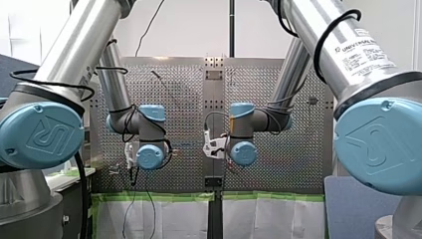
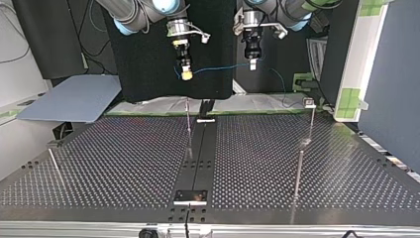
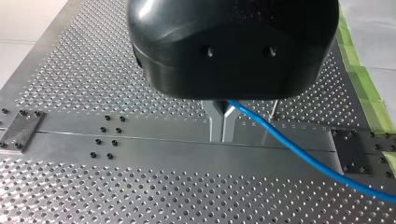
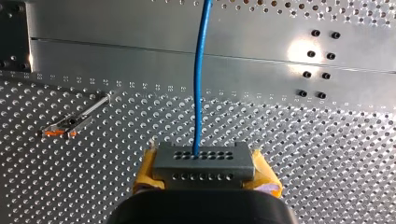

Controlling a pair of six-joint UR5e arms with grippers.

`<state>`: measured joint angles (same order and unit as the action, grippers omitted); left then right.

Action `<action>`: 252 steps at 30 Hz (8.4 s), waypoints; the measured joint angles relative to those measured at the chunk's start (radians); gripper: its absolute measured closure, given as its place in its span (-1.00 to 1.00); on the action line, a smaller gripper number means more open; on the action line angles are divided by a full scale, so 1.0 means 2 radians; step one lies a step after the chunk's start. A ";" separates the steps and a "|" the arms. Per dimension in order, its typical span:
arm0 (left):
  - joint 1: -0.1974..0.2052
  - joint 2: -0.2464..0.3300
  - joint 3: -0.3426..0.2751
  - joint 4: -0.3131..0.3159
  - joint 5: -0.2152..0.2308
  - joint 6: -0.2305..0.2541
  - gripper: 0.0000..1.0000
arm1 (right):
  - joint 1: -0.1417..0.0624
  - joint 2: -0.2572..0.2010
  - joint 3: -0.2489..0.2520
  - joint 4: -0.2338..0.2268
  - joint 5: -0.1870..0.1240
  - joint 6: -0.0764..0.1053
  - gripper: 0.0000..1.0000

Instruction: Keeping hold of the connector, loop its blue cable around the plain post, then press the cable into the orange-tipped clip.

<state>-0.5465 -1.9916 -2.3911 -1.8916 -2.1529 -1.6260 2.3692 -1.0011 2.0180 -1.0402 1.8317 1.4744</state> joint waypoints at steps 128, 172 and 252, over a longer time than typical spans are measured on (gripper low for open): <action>0.014 0.014 -0.003 -0.035 -0.008 0.030 1.00 | -0.008 0.040 -0.002 0.040 -0.001 -0.018 1.00; 0.026 0.141 0.011 -0.149 -0.009 -0.052 1.00 | -0.008 -0.024 -0.070 0.191 -0.063 0.060 1.00; 0.244 0.189 0.387 -0.511 0.143 -0.077 1.00 | -0.045 -0.074 -0.440 0.412 -0.139 0.071 1.00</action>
<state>-0.0590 -1.6145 -1.6173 -2.9135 -1.8665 -1.7809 2.2792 -1.1498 1.1374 -0.2159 1.5531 1.6164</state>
